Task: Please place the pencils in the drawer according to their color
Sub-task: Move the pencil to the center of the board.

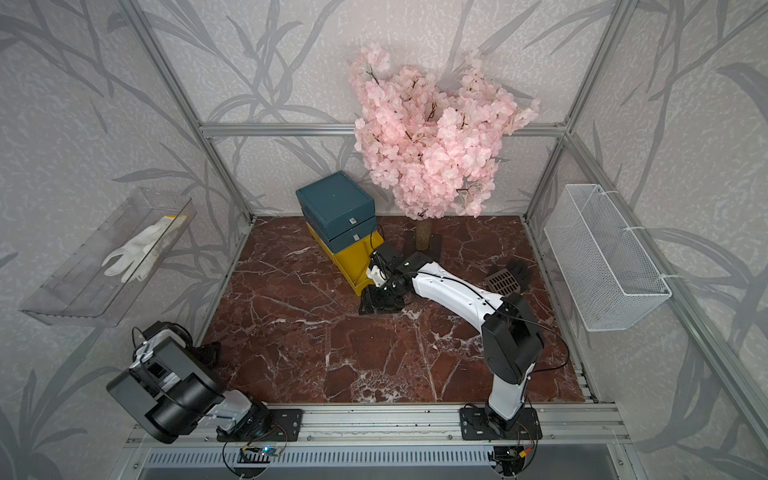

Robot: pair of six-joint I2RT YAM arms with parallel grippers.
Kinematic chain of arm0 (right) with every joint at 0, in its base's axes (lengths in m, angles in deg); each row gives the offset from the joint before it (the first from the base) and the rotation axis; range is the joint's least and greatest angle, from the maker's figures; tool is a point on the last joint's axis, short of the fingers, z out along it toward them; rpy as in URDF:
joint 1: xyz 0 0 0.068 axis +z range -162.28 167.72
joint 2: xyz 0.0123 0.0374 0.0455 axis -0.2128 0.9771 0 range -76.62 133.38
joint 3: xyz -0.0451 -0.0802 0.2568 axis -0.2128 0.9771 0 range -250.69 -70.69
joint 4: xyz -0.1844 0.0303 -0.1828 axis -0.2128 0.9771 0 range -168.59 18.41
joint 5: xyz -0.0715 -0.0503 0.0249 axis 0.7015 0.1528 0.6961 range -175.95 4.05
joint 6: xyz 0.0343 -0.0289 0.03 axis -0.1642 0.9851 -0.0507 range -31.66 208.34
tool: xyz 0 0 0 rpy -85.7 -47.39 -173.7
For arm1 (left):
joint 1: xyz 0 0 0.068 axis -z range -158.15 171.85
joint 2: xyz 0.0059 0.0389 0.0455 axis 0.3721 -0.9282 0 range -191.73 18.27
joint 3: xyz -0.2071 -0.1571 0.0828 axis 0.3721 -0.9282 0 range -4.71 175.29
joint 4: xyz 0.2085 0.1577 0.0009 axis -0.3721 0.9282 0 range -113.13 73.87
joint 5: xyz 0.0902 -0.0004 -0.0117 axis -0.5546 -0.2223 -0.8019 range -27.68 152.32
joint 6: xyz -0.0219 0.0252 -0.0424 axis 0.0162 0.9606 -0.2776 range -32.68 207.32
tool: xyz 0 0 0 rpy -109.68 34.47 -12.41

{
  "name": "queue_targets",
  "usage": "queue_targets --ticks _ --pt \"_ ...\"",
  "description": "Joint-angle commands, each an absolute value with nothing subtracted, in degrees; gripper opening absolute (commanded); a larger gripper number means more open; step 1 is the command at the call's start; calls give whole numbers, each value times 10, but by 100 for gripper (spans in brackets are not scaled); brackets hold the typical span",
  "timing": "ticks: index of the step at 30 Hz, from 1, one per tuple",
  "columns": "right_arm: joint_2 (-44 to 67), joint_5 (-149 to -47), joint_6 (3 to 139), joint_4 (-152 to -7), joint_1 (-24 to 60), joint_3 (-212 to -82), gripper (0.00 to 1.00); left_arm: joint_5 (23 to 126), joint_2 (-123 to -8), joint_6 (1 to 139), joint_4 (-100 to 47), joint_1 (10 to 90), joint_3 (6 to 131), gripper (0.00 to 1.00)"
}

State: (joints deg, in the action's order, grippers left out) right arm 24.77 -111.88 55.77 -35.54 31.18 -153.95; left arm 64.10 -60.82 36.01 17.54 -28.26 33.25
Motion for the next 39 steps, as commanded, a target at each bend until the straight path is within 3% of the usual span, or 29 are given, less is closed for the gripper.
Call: queue_targets --ticks 1,14,18,21,26,39 --pt "216 -1109 545 -370 310 -1527 60 672 -640 332 107 -207 318 100" --pt "142 -1076 494 -420 310 -1440 60 704 -762 216 -8 134 411 100" --pt "136 -1065 475 -447 316 -1429 60 756 -782 232 -41 198 460 100" --pt "137 -1051 469 -466 332 -1425 60 809 -775 274 -23 212 493 100" --pt "151 -1036 454 -512 373 -1417 60 760 -670 355 103 209 499 100" --pt "115 -1015 438 -572 423 -1359 60 672 -438 350 233 114 328 100"
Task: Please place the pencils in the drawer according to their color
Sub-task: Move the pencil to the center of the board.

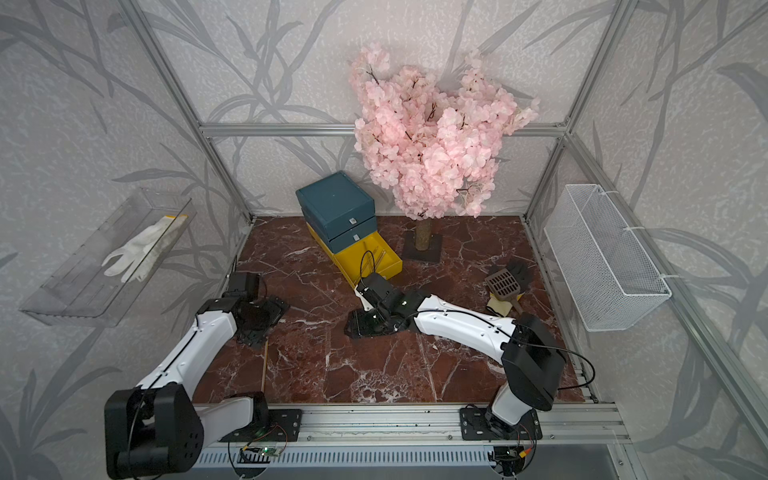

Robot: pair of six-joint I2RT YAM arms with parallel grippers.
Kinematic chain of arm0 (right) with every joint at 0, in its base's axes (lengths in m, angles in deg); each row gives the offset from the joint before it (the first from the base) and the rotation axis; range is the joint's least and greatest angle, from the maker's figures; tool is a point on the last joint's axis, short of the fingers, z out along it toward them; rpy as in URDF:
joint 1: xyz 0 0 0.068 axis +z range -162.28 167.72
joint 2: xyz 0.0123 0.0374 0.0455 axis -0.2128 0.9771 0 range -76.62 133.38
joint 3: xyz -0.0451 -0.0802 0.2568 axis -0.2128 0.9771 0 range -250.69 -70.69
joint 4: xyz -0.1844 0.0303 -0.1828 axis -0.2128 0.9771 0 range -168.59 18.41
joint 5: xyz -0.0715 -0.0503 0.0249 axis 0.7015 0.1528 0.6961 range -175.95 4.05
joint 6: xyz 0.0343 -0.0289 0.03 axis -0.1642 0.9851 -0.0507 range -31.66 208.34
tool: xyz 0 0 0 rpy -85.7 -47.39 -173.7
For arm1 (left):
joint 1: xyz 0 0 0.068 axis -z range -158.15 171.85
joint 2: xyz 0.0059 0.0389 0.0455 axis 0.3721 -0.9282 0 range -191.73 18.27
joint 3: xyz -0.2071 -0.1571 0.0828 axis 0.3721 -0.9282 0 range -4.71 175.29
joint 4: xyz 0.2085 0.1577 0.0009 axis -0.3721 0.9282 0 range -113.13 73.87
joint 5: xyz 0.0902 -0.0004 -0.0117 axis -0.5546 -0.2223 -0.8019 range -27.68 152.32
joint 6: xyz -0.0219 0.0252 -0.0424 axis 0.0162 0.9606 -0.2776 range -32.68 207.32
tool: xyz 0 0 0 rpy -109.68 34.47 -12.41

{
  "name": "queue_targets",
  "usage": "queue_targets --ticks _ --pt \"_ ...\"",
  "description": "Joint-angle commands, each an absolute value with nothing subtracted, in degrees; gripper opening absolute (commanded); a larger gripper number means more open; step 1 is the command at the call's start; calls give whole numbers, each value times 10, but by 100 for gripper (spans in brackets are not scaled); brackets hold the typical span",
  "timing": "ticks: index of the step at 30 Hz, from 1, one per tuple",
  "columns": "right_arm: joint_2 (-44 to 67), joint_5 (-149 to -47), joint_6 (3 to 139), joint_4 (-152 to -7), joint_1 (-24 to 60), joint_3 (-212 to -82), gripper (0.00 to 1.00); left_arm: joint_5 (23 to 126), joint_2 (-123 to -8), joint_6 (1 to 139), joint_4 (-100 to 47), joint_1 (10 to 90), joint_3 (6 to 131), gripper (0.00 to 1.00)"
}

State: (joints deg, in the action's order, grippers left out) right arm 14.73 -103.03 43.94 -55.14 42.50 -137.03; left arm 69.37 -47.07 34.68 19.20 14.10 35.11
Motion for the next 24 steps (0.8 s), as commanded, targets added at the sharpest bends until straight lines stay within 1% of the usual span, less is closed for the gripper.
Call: queue_targets --ticks 1,5,9,13,15,19,24 --pt "109 -1014 441 -573 423 -1354 60 674 -430 354 239 101 323 100" --pt "92 -1013 471 -570 423 -1345 60 661 -412 388 278 65 329 100" --pt "89 -1020 498 -561 421 -1348 60 654 -419 384 285 58 338 100" --pt "82 -1024 518 -550 413 -1347 60 653 -453 388 296 57 349 100" --pt "74 -1032 522 -547 402 -1341 60 667 -470 393 298 57 347 100" --pt "60 -1062 521 -546 350 -1330 60 700 -468 385 275 57 319 100" --pt "50 -1089 524 -539 303 -1331 60 765 -471 359 226 63 272 100"
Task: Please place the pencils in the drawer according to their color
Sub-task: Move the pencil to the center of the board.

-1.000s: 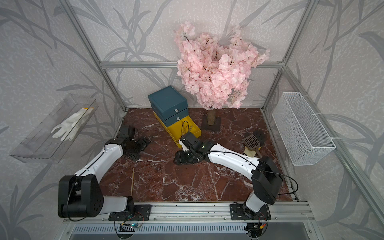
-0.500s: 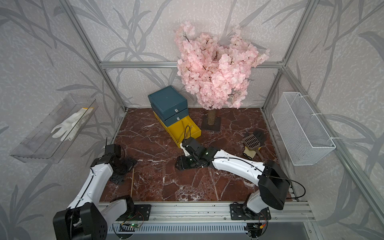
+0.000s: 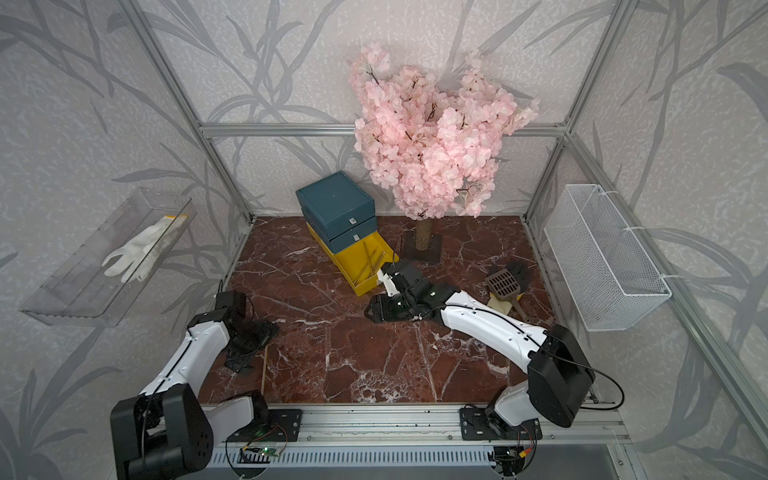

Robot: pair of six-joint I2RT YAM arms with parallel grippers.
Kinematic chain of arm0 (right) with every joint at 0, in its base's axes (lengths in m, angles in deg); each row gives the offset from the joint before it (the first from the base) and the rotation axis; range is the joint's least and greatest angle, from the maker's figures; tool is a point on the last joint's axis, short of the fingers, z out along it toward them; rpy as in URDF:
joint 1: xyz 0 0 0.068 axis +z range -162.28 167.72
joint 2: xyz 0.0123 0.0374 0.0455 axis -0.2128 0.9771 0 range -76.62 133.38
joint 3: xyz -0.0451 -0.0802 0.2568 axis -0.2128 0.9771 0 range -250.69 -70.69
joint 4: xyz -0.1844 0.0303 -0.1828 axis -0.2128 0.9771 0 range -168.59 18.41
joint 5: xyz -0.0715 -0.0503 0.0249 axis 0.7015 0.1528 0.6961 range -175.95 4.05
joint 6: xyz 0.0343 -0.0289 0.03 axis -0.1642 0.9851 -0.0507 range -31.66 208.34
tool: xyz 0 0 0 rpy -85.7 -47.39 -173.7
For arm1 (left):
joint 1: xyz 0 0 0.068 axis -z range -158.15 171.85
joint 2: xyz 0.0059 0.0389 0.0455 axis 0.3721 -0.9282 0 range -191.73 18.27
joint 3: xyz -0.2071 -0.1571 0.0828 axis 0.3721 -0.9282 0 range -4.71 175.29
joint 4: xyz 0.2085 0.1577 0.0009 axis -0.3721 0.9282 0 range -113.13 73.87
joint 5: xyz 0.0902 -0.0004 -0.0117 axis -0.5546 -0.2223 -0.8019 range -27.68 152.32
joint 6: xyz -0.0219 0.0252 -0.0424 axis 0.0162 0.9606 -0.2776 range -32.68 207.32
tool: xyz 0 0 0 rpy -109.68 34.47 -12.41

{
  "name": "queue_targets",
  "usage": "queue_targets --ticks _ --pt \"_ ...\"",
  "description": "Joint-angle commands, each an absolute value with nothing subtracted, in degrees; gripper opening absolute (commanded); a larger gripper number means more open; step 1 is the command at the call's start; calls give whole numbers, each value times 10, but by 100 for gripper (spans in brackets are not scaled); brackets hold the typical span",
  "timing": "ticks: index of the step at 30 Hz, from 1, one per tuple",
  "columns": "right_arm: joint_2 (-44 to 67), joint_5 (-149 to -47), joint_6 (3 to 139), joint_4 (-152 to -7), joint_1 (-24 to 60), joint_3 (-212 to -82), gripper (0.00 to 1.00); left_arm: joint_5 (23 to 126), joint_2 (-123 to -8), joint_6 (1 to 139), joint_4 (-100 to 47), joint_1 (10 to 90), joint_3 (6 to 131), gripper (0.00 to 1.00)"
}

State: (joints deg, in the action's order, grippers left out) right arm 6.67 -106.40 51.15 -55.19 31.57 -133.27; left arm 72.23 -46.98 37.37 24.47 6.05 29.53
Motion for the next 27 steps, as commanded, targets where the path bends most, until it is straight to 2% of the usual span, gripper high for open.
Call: queue_targets --ticks 1,6,11,14,16,22,27 --pt "50 -1091 526 -536 299 -1333 60 773 -474 354 218 66 264 100" --pt "45 -1087 528 -525 291 -1342 60 814 -488 308 152 118 230 100" --pt "41 -1083 510 -526 290 -1339 60 847 -510 187 21 239 227 100" --pt "48 -1089 494 -527 292 -1336 60 846 -546 137 -47 313 270 100" --pt "52 -1087 483 -529 298 -1336 60 828 -567 150 -22 341 328 100" --pt "90 -1039 463 -473 359 -1375 60 780 -542 202 76 341 430 100" --pt "145 -994 374 -434 422 -1414 59 741 -478 222 156 299 442 100"
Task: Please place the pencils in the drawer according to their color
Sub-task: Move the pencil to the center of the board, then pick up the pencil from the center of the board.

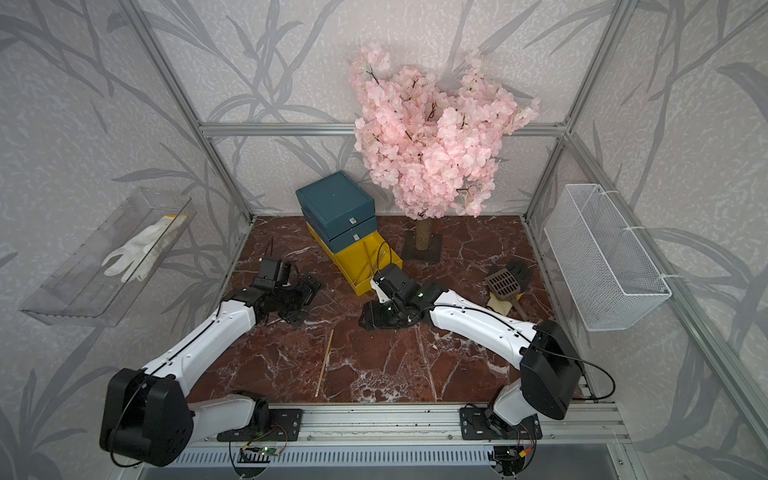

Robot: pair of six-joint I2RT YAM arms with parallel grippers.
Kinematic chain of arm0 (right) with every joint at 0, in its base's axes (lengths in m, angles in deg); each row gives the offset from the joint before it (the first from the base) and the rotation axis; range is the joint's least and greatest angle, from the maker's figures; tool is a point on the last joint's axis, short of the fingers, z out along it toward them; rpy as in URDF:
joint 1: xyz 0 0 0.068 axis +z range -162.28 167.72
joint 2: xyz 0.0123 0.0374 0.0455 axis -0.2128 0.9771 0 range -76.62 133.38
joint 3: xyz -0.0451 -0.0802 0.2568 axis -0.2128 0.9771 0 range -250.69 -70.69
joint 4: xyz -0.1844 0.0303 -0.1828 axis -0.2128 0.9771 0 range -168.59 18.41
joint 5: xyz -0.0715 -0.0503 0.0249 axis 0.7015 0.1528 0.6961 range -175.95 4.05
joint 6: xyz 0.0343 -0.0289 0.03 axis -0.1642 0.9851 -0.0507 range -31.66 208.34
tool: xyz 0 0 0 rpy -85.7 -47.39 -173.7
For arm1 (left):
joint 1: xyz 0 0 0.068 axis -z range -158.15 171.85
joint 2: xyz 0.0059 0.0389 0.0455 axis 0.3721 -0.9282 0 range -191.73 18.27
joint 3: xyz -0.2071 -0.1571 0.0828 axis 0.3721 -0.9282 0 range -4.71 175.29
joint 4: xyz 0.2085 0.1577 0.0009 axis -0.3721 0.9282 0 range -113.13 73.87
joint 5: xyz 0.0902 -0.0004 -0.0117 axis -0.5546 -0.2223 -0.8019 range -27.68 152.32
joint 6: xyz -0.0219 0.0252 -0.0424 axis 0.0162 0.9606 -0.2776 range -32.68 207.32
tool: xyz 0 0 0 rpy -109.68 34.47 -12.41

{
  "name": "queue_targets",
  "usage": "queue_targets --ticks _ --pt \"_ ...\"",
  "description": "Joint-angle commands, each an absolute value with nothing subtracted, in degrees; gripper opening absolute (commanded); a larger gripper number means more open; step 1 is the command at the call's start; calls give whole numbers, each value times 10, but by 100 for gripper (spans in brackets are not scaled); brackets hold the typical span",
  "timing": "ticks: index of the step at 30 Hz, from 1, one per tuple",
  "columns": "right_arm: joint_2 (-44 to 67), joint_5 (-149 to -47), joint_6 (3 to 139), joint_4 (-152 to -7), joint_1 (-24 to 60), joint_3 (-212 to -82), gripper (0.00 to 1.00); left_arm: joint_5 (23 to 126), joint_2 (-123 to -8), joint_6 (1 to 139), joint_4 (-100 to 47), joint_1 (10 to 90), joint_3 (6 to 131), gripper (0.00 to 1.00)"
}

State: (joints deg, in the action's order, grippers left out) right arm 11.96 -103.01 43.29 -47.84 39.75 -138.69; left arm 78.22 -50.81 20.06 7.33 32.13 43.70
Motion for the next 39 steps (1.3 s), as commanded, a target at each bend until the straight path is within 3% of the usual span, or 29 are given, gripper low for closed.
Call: queue_targets --ticks 1,12,25,39 --pt "157 -984 362 -422 434 -1426 58 738 -466 230 173 285 442 100" --pt "358 -898 261 -216 515 -1633 56 740 -455 351 263 85 461 100" --pt "506 -919 268 -132 535 -1765 50 790 -443 373 253 19 434 100" --pt "585 -949 256 -109 541 -1851 49 806 -446 391 256 -13 417 100"
